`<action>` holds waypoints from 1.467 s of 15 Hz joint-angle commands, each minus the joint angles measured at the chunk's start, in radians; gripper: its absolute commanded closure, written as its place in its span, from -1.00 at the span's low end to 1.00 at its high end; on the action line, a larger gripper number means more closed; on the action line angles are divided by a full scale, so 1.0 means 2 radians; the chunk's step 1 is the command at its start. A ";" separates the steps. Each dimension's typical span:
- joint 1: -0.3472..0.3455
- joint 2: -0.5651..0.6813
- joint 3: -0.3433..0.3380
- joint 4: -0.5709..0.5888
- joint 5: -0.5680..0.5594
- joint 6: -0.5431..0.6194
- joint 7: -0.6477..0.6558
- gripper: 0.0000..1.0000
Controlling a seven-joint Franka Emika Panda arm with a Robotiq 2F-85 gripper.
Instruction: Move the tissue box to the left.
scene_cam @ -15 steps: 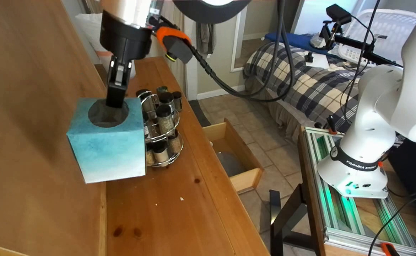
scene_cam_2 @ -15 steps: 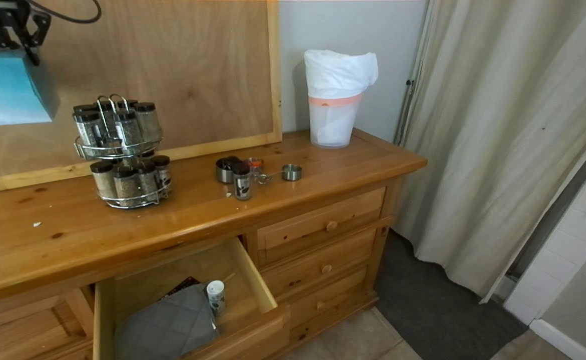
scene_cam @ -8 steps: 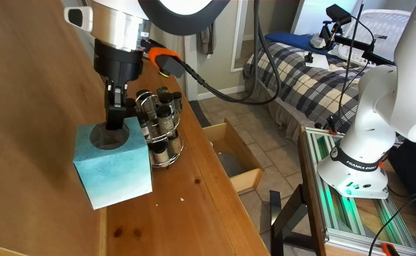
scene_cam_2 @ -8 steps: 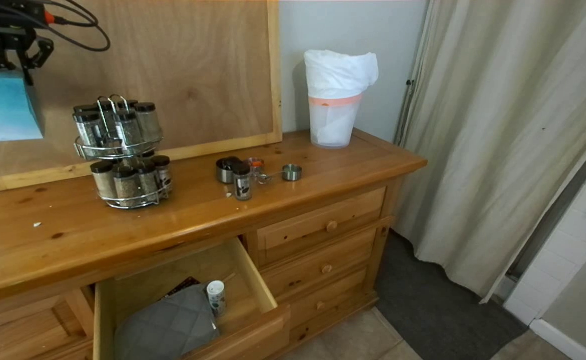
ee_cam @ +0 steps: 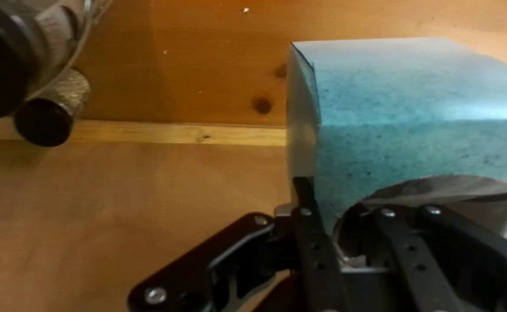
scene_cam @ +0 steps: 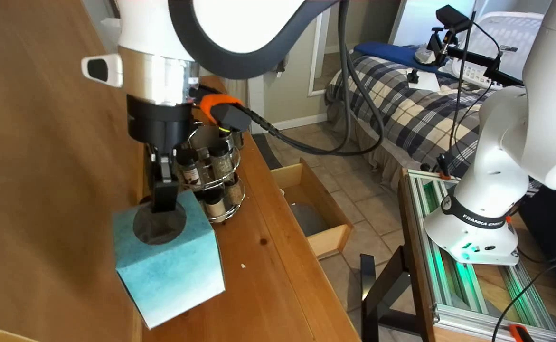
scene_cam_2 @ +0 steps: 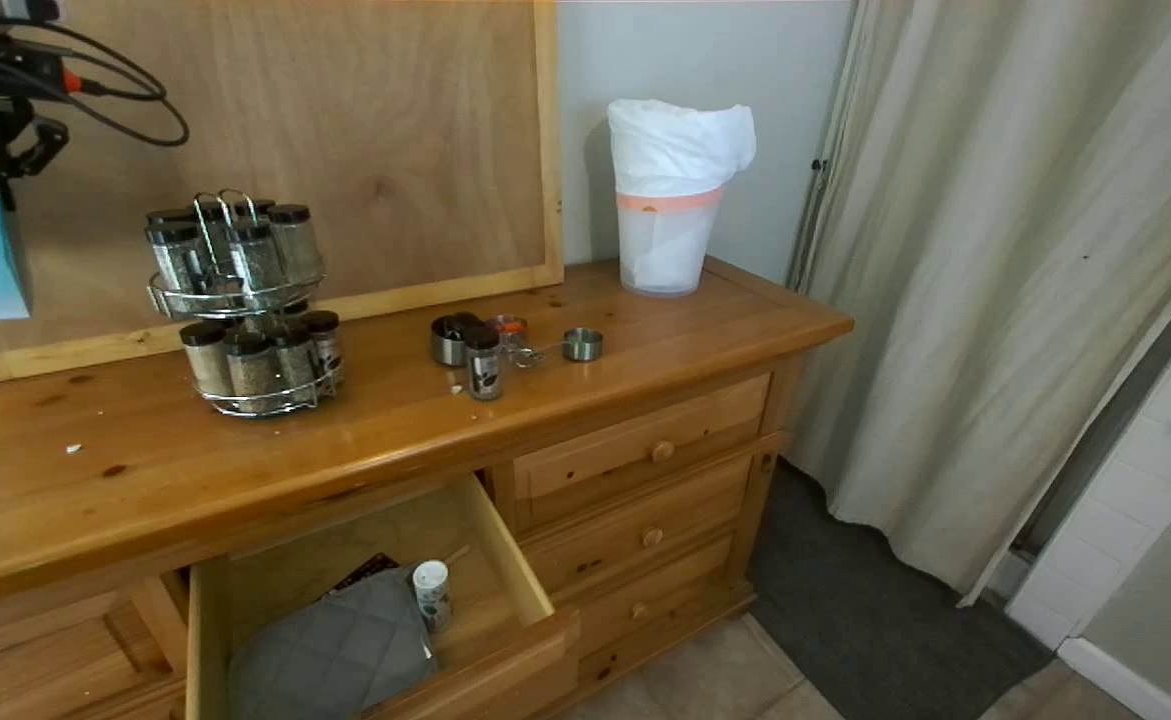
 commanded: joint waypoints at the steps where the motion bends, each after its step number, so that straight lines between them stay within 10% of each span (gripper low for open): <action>1: 0.004 0.016 0.018 -0.010 0.018 -0.018 -0.002 0.97; 13: 0.044 -0.008 -0.013 -0.131 -0.107 0.129 0.176 0.97; 22: 0.087 -0.017 -0.034 -0.124 -0.214 0.053 0.372 0.97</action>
